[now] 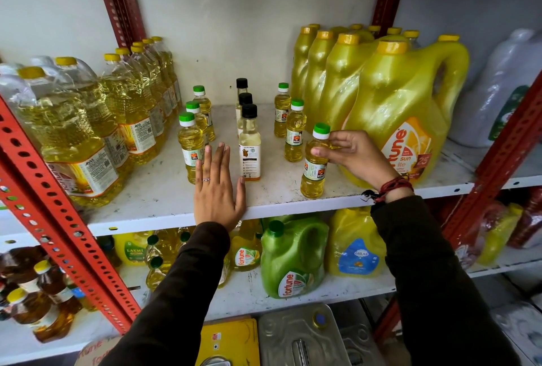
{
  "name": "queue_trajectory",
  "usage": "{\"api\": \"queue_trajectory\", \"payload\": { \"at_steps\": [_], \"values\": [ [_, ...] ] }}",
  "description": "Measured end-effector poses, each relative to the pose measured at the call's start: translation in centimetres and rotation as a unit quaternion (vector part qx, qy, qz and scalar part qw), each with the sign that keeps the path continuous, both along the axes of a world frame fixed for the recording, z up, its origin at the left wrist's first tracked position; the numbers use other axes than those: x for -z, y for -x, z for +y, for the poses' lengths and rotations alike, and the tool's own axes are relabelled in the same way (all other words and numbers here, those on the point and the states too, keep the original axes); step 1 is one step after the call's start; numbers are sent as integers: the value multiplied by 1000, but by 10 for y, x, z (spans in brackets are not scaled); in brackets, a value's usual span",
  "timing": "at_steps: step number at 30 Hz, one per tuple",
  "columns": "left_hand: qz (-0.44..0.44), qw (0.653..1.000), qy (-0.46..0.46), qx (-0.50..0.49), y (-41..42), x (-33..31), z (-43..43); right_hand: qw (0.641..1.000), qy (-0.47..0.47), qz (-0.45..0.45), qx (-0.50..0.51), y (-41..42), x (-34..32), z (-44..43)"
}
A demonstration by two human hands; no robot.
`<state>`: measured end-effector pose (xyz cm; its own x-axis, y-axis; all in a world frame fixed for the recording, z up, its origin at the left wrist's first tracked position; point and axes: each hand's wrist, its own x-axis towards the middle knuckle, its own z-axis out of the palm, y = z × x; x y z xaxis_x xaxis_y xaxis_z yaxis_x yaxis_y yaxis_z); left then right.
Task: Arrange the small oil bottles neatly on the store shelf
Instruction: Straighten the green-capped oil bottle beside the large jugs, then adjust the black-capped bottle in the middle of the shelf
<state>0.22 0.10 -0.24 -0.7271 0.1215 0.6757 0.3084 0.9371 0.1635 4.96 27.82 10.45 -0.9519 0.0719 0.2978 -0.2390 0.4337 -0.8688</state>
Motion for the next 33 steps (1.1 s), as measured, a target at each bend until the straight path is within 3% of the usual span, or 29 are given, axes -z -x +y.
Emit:
{"api": "queue_trajectory", "payload": {
  "at_steps": [19,23,26,28,33],
  "values": [
    [5,1000,-2,6,0,1,0,998,-5,35,46,-8,-2,-12],
    [-1,1000,-3,8,1,2,0,970,-22,205,125,-17,-24,-31],
    [0,1000,-6,7,1,2,0,958,-21,269,98,-16,-41,-62],
    [6,1000,-5,7,2,2,0,971,-30,226,66,-7,-42,-88],
    [13,1000,3,-2,1,0,-1,998,-62,20,21,34,-19,-131]
  ]
}}
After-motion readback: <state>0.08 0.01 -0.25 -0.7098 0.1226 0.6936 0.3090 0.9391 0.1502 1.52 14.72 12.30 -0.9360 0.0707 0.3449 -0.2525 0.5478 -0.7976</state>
